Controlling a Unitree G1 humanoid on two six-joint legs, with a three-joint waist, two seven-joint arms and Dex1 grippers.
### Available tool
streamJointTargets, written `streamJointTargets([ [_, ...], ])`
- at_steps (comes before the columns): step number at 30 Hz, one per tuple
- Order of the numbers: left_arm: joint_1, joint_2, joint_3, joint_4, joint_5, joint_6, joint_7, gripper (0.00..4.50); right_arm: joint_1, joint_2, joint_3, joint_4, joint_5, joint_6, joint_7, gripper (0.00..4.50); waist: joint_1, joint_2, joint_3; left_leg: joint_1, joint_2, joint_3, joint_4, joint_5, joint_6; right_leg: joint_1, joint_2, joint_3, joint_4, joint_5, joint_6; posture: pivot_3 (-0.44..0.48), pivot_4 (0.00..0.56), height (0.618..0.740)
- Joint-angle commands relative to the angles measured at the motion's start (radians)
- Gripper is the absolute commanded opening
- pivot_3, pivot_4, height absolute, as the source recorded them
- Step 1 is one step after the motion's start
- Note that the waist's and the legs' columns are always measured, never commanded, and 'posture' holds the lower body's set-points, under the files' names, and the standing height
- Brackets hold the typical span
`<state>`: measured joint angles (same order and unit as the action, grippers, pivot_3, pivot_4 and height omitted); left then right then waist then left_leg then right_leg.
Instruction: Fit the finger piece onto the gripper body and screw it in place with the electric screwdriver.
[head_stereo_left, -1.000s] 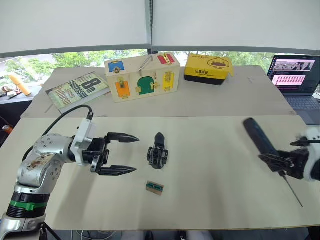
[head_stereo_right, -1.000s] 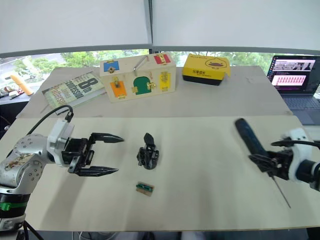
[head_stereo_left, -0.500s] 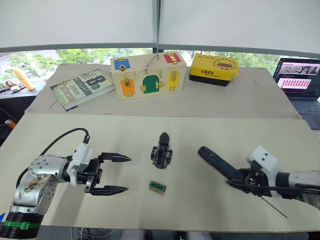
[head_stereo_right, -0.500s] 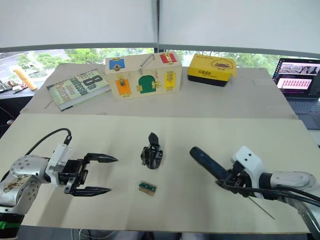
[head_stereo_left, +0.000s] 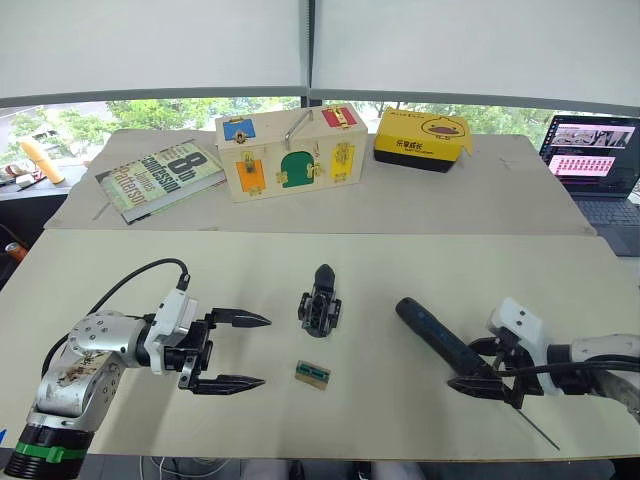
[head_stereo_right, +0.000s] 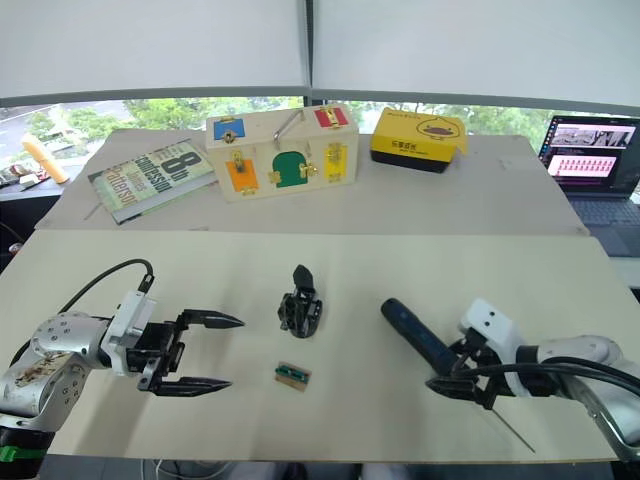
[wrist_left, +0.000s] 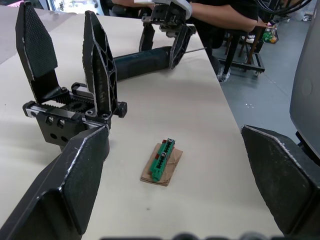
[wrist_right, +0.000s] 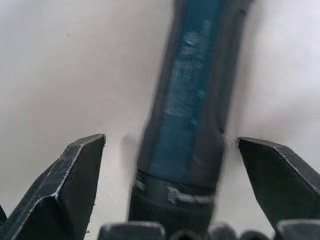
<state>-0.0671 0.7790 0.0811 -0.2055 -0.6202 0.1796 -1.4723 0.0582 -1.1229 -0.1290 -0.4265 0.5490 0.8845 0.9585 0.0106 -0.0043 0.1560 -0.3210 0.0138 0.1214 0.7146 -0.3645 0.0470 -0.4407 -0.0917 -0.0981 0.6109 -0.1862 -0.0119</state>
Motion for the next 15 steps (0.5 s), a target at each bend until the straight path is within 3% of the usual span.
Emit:
streamJointTargets([
  [1, -0.013, -0.006, -0.004, -0.004, 0.014, -0.021, 0.009, 4.50, -0.060, -0.083, -0.059, -0.063, 0.040, 0.074, 0.030, 4.48, 0.000, 0.000, 0.000, 0.000, 0.000, 0.000, 0.000, 0.000, 0.000, 0.000, 0.000, 0.000, 0.000, 0.000, 0.000, 0.000, 0.150, 0.740],
  [9, -0.018, -0.017, -0.030, -0.005, 0.031, -0.030, -0.004, 4.50, -0.220, -0.446, 0.018, -0.178, 0.157, 0.369, 0.129, 4.48, 0.001, 0.001, 0.000, -0.003, 0.001, -0.003, -0.001, 0.000, 0.000, -0.004, -0.005, -0.001, 0.000, 0.000, -0.001, 0.000, 0.150, 0.740],
  [15, -0.010, -0.035, -0.059, -0.017, 0.042, -0.036, 0.001, 4.50, -0.499, -0.354, 0.283, -0.206, 0.117, 0.529, 0.024, 4.48, -0.006, -0.001, 0.000, -0.011, 0.001, -0.004, 0.001, 0.000, 0.000, -0.012, -0.007, -0.002, 0.000, 0.000, -0.002, 0.000, 0.150, 0.740],
])
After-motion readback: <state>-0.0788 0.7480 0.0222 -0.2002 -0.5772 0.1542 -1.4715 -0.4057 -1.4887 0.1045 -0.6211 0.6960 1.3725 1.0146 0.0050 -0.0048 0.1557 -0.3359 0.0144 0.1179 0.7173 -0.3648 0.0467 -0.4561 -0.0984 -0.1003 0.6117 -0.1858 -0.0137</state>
